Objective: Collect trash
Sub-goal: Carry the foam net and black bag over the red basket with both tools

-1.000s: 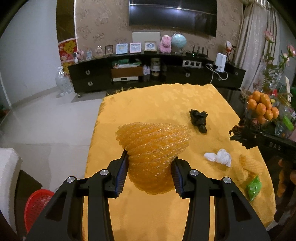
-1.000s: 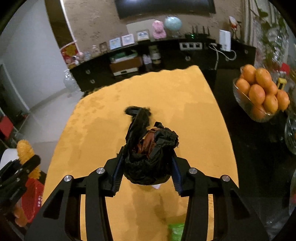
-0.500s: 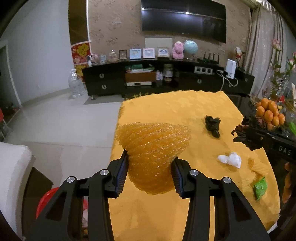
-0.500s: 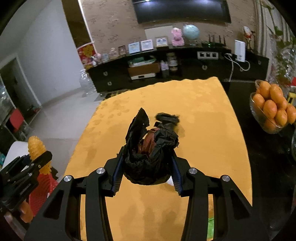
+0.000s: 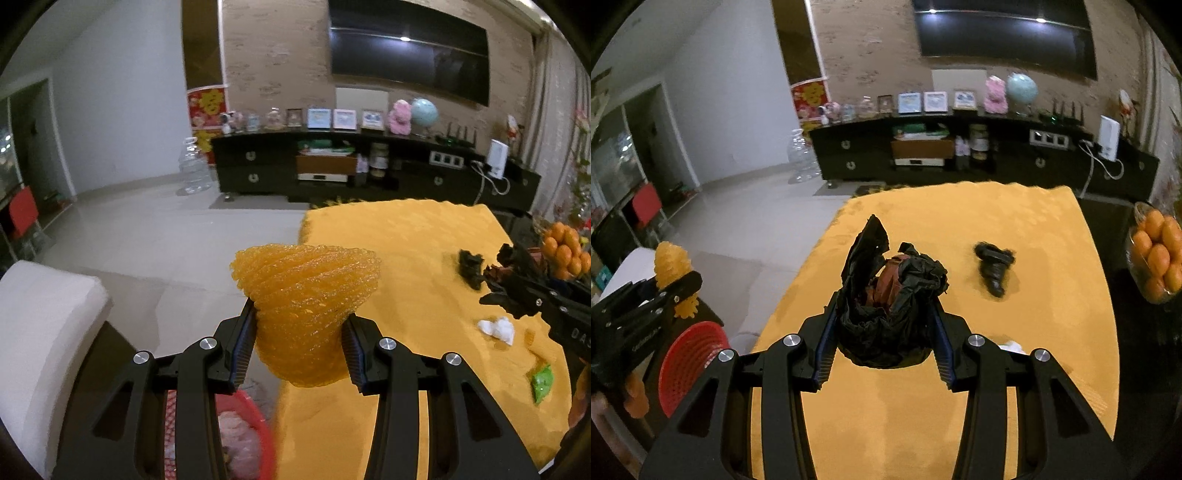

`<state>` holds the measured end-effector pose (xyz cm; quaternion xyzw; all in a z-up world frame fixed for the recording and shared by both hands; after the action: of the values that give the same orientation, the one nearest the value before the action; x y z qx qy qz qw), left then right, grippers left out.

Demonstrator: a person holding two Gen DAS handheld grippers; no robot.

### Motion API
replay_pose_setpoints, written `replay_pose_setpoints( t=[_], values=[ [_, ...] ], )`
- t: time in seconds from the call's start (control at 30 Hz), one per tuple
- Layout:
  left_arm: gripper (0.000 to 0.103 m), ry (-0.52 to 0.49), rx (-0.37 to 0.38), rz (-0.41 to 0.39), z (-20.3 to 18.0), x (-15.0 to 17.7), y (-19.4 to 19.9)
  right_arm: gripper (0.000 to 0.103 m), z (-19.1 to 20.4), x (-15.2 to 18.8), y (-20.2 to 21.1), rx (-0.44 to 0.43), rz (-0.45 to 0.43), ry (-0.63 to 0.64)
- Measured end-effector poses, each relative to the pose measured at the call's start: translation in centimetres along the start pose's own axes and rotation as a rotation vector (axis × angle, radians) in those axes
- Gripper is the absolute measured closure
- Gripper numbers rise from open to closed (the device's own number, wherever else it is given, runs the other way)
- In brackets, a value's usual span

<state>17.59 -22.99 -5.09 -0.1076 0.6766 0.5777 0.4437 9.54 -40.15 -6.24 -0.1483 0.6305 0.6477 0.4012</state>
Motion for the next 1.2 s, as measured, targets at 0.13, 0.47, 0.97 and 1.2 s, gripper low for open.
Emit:
replay_pose_setpoints(
  t=[0.13,0.47,0.97,1.2],
  values=[
    [0.062,0.013,-0.058,0.003,2.4,0.5,0.6,0.060,2.4,-0.2,0.0,-0.023,-0.006,0.036],
    [0.062,0.081,-0.177,0.013,8.2,2.8,4.2,0.059,8.8,0.2,-0.3,-0.090,-0.001,0.131],
    [0.062,0.213,-0.257,0.076,16.3,8.2,4.4,0.059,16.8,2.8,-2.7,-0.204,0.089,0.211],
    [0.062,0.261,-0.236,0.165,18.2,10.8,2.3,0.059,21.0,5.1,-4.9,-0.291,0.187,0.235]
  ],
)
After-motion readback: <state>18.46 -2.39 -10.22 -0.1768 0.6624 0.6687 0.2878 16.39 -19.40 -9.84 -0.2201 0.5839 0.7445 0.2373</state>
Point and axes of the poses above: each gripper's, at about its wrist camera, not at the fingertips, and y roughly against the way its jaws point, z to its left, x to its underside, the point moved 10 cm from there along -y, roughly the way its jaws point, and after that the axes turned 5 degrees about z, right-handed, at the moved point
